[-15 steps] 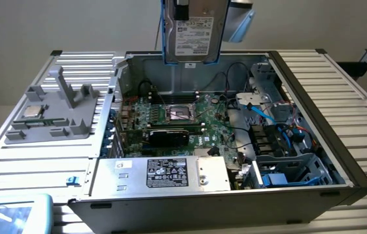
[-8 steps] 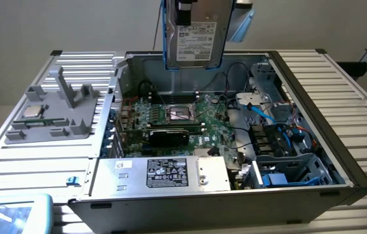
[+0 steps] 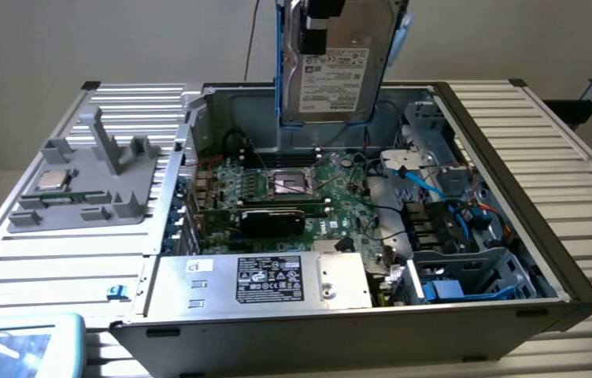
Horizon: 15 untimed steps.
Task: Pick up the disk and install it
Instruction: 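Pick up the disk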
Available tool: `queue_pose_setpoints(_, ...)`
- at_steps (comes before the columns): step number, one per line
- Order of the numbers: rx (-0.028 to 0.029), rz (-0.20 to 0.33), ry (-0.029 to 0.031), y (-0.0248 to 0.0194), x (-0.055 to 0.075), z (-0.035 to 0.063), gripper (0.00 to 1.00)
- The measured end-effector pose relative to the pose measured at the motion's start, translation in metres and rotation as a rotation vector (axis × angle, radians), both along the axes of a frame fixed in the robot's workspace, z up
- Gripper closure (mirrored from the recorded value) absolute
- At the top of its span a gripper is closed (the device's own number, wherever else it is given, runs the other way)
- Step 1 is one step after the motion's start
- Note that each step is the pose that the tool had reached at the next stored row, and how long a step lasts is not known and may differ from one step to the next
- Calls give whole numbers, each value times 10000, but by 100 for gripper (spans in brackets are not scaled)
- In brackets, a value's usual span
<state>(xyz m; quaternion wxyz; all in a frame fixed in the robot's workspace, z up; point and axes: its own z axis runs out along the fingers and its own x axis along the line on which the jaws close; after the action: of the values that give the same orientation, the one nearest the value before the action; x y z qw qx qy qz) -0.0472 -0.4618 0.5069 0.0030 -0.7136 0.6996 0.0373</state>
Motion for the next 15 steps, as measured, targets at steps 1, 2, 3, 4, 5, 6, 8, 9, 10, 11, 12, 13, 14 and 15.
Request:
queue_pose_setpoints(1, -1, 0, 0, -19, 32, 0, 63)
queue_pose_setpoints(2, -1, 1, 0, -36, 65, 0, 63)
queue_pose_setpoints(3, -3, 0, 0, -52, 95, 1, 63)
queue_pose_setpoints(4, -8, 0, -1, -65, 124, 1, 63)
queue_pose_setpoints(5, -26, -1, 0, -77, 146, 2, 63)
queue_pose_setpoints(6, -49, 1, -1, -89, 167, 4, 63)
queue_pose_setpoints(8, -108, 0, 1, -110, 198, 7, 63)
queue_pose_setpoints(9, -200, 0, -1, -113, 206, 8, 63)
queue_pose_setpoints(10, -295, 0, -5, -115, 214, 9, 63)
queue_pose_setpoints(11, -365, 0, -8, -122, 222, 8, 63)
queue_pose_setpoints(12, -418, 0, -11, -128, 230, 8, 63)
queue_pose_setpoints(13, -463, 0, -12, -136, 241, 10, 63)
queue_pose_setpoints(14, -478, 0, -11, -148, 256, 11, 63)
queue_pose_setpoints(15, -477, -1, -12, -168, 274, 11, 63)
